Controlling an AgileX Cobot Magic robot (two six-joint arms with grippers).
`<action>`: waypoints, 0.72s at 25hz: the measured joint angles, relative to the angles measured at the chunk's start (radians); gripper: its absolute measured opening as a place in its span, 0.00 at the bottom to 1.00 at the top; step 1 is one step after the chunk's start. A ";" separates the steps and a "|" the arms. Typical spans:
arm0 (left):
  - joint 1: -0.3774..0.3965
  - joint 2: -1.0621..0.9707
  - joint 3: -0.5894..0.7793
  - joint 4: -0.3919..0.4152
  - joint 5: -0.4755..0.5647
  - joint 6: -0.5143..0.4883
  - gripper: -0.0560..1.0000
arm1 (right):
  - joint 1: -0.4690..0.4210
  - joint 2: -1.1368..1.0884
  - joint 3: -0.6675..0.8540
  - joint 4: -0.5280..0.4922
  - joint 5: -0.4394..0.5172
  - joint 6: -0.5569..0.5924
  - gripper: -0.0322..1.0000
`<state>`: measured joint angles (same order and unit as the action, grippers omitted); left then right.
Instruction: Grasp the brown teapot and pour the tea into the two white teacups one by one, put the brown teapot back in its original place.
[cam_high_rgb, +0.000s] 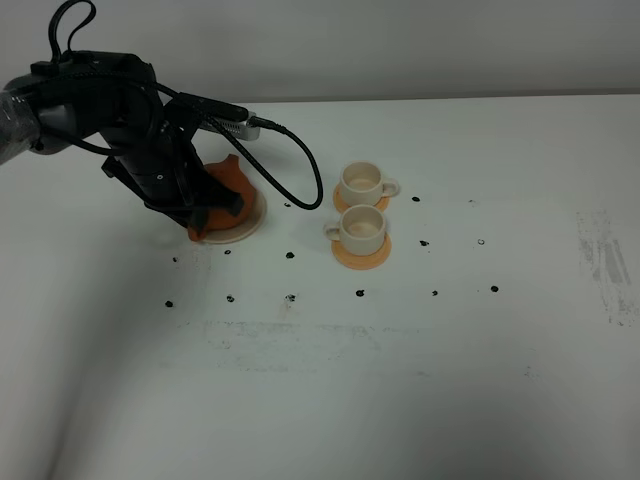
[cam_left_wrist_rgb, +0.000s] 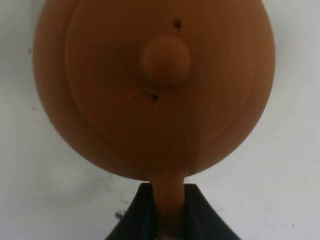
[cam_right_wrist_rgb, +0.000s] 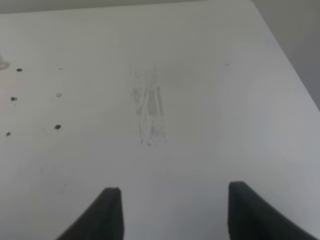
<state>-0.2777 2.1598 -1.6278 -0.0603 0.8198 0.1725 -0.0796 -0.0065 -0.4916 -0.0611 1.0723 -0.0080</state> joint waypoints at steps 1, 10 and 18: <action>0.000 -0.004 0.000 0.001 0.000 0.007 0.15 | 0.000 0.000 0.000 0.000 0.000 0.000 0.47; 0.000 -0.043 0.000 0.018 -0.017 0.048 0.15 | 0.000 0.000 0.000 0.000 0.000 0.000 0.47; -0.006 -0.055 0.000 -0.010 -0.058 0.199 0.15 | 0.000 0.000 0.000 0.000 0.000 0.000 0.47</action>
<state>-0.2838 2.1049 -1.6278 -0.0704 0.7617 0.3713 -0.0796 -0.0065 -0.4916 -0.0611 1.0723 -0.0080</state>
